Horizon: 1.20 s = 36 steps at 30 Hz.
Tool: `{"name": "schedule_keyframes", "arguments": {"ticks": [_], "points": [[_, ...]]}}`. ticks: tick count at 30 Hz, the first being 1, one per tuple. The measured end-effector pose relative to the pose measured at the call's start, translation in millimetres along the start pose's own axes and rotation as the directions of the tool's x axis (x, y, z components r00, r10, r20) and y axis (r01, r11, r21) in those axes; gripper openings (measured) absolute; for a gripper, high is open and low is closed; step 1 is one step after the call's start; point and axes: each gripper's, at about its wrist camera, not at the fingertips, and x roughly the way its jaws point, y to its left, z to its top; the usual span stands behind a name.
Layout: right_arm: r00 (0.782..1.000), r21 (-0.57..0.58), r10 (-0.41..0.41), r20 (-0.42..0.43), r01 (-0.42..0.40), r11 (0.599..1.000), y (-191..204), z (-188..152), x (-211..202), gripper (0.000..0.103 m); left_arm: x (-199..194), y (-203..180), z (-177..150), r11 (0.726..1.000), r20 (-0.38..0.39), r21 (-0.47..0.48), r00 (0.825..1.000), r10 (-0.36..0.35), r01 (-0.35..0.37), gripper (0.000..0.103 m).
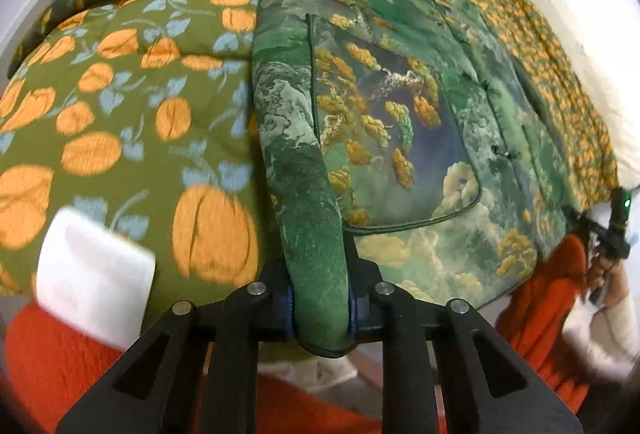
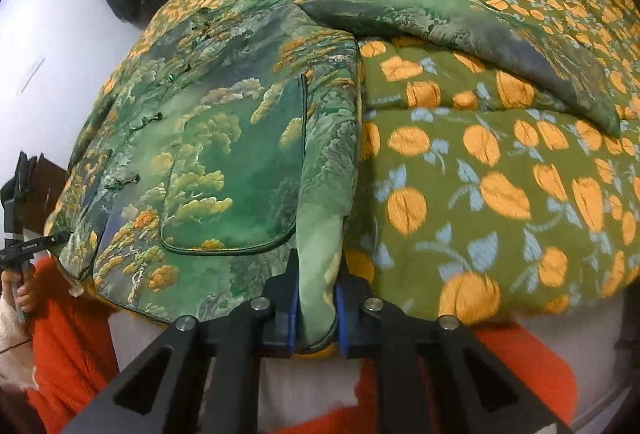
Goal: Fold large clothes
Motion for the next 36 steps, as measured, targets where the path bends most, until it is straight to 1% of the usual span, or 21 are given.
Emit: {"name": "schedule_keyframes", "arguments": {"ticks": [1, 2, 3, 5, 7, 8, 10, 11, 12, 13, 15, 16, 18, 19, 23, 24, 27, 30, 31, 34, 36], "points": [[1.0, -0.021, -0.022, -0.001, 0.022, 1.0, 4.4, -1.8, 2.5, 0.014, -1.5, 0.2, -0.7, 1.0, 0.005, 0.006, 1.0, 0.014, -0.014, 0.028], [0.999, -0.033, -0.039, 0.005, 0.039, 0.999, 7.7, -3.8, 3.8, 0.015, -4.6, 0.2, 0.7, 1.0, 0.016, 0.012, 0.999, 0.028, -0.028, 0.031], [0.998, -0.044, -0.062, 0.019, 0.063, 0.997, 11.5, -5.3, 4.3, 0.022, -11.5, -0.9, 0.3, 0.999, 0.04, 0.017, 0.998, 0.046, -0.046, 0.038], [0.993, -0.056, -0.108, 0.039, 0.11, 0.992, 15.1, -4.9, 1.6, 0.032, -26.2, -0.8, -0.2, 0.998, 0.088, 0.022, 0.995, 0.054, -0.056, 0.045], [0.986, -0.069, -0.14, 0.087, 0.146, 0.987, 23.6, -5.0, -8.2, 0.054, -42.3, -2.8, -2.2, 0.998, 0.134, 0.024, 0.99, 0.047, -0.05, 0.06], [0.982, -0.073, -0.151, 0.113, 0.16, 0.984, 24.0, -5.8, -14.1, 0.056, -55.4, -5.2, -3.7, 0.999, 0.173, 0.025, 0.984, 0.042, -0.048, 0.064], [0.969, -0.086, -0.182, 0.165, 0.198, 0.976, 22.1, -5.9, -32.1, 0.059, -73.2, -12.7, -2.2, 0.998, 0.242, 0.037, 0.969, 0.046, -0.057, 0.078], [0.962, -0.09, -0.197, 0.19, 0.217, 0.972, 24.9, -4.0, -38.6, 0.059, -83.0, -19.9, -1.1, 0.997, 0.285, 0.044, 0.957, 0.054, -0.07, 0.083], [0.954, -0.092, -0.206, 0.22, 0.23, 0.969, 28.0, -2.3, -46.4, 0.06, -95.2, -26.3, -0.5, 0.995, 0.339, 0.049, 0.938, 0.065, -0.086, 0.091], [0.947, -0.092, -0.208, 0.243, 0.236, 0.967, 30.7, -1.0, -52.0, 0.06, -102.0, -34.8, 2.2, 0.994, 0.385, 0.052, 0.92, 0.068, -0.095, 0.095], [0.931, -0.091, -0.213, 0.295, 0.25, 0.964, 38.0, 1.6, -66.4, 0.064, -117.3, -48.9, 6.9, 0.992, 0.505, 0.052, 0.86, 0.073, -0.115, 0.102], [0.922, -0.091, -0.215, 0.322, 0.256, 0.962, 44.3, 4.7, -72.9, 0.067, -123.7, -55.1, 8.3, 0.989, 0.563, 0.045, 0.821, 0.09, -0.139, 0.102], [0.913, -0.09, -0.201, 0.355, 0.247, 0.965, 54.2, 9.9, -79.4, 0.074, -130.3, -64.6, 12.4, 0.983, 0.631, 0.038, 0.767, 0.116, -0.179, 0.102], [0.911, -0.086, -0.185, 0.368, 0.231, 0.969, 60.0, 13.3, -82.7, 0.077, -127.7, -72.0, 17.7, 0.982, 0.639, 0.047, 0.761, 0.113, -0.185, 0.102], [0.919, -0.088, -0.102, 0.381, 0.146, 0.985, 79.0, 18.7, -82.9, 0.077, -110.2, -85.7, 26.4, 0.979, 0.636, 0.044, 0.761, 0.125, -0.198, 0.102], [0.918, -0.093, -0.09, 0.386, 0.135, 0.986, 83.7, 19.2, -81.1, 0.077, -103.0, -88.3, 26.6, 0.98, 0.632, 0.047, 0.765, 0.122, -0.194, 0.102], [0.922, -0.127, -0.059, 0.382, 0.116, 0.985, 97.9, 14.4, -67.4, 0.077, -84.4, -95.1, 23.7, 0.983, 0.591, 0.05, 0.799, 0.113, -0.176, 0.102], [0.932, -0.163, -0.039, 0.359, 0.104, 0.981, 107.3, 10.2, -53.5, 0.077, -71.2, -100.5, 22.7, 0.992, 0.541, 0.061, 0.839, 0.063, -0.113, 0.102], [0.933, -0.167, -0.036, 0.358, 0.102, 0.981, 107.3, 9.6, -50.8, 0.077, -68.5, -102.3, 22.6, 0.992, 0.53, 0.06, 0.846, 0.06, -0.108, 0.102], [0.935, -0.14, -0.043, 0.352, 0.098, 0.985, 97.7, 11.0, -47.2, 0.077, -62.7, -108.0, 23.1, 0.985, 0.519, 0.072, 0.849, 0.1, -0.159, 0.102], [0.929, -0.101, -0.07, 0.364, 0.114, 0.988, 84.9, 14.8, -48.8, 0.077, -59.3, -111.4, 25.0, 0.976, 0.507, 0.08, 0.851, 0.134, -0.202, 0.102]]}}
